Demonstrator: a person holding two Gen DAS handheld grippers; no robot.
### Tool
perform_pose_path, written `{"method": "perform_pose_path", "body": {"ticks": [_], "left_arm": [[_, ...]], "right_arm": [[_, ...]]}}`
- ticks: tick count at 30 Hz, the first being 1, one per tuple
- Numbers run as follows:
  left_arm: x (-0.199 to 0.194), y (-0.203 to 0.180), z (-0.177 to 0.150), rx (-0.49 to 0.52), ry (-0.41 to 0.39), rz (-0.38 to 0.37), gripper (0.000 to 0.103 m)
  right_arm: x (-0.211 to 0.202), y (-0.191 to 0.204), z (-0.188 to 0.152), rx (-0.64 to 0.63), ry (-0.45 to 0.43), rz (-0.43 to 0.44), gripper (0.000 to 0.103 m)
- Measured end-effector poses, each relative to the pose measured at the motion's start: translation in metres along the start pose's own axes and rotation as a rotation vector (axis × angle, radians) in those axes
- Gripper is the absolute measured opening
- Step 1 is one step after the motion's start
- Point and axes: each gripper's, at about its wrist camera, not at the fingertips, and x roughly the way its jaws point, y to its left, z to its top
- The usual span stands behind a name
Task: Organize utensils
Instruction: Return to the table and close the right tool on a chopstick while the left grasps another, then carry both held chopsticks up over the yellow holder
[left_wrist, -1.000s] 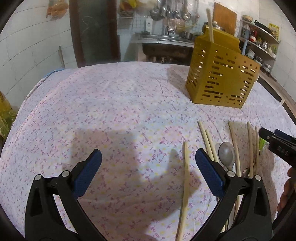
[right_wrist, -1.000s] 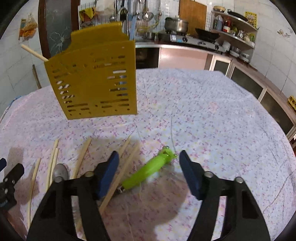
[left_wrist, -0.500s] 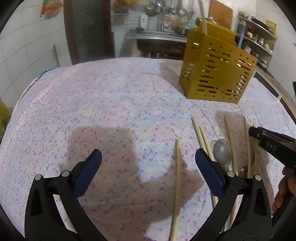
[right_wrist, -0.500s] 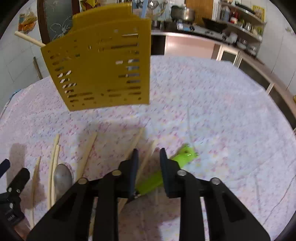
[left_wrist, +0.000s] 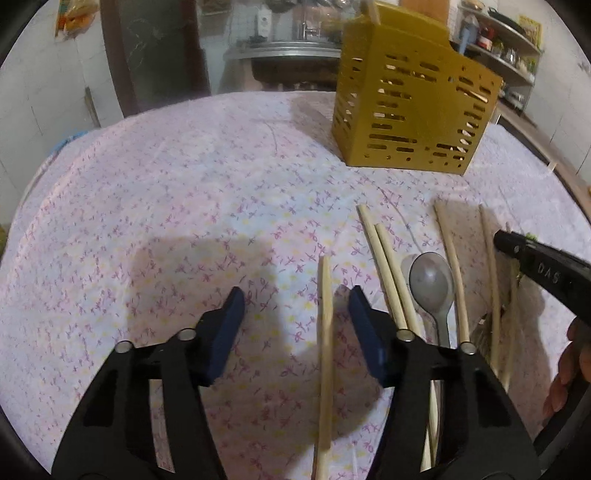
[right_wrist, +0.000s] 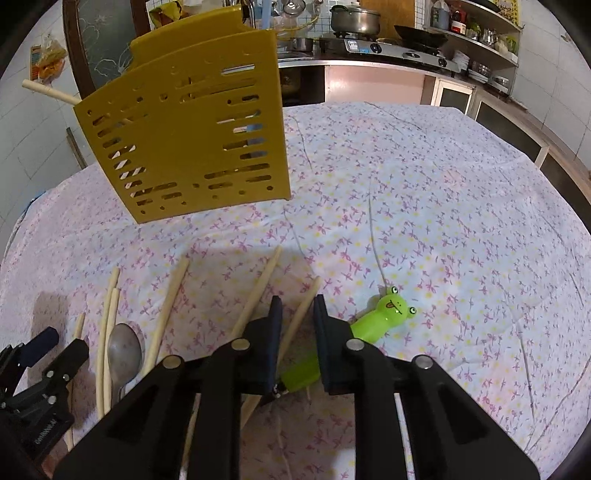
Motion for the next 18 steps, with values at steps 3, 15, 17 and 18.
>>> {"method": "perform_pose_path", "body": {"ticks": [3, 15, 17, 18], "left_arm": [[0.001, -0.002, 0.004, 0.002, 0.008, -0.001, 0.034], [-0.004, 0.011, 0.011, -0.079, -0.006, -0.035, 0.004], [-0.011, 0.014, 0.013, -0.089, -0.032, -0.033, 0.004], [-0.017, 0.016, 0.015, -0.097, -0.050, -0.032, 0.004]], "right_arm": [[-0.001, 0.000, 0.001, 0.013, -0.005, 0.011, 0.014], [-0.007, -0.003, 0.004, 0.010, -0.043, 0.023, 0.006], [-0.012, -0.006, 0.006, 0.013, -0.059, 0.033, 0.006], [-0.015, -0.007, 0.007, 0.016, -0.067, 0.035, 0.006]]}}
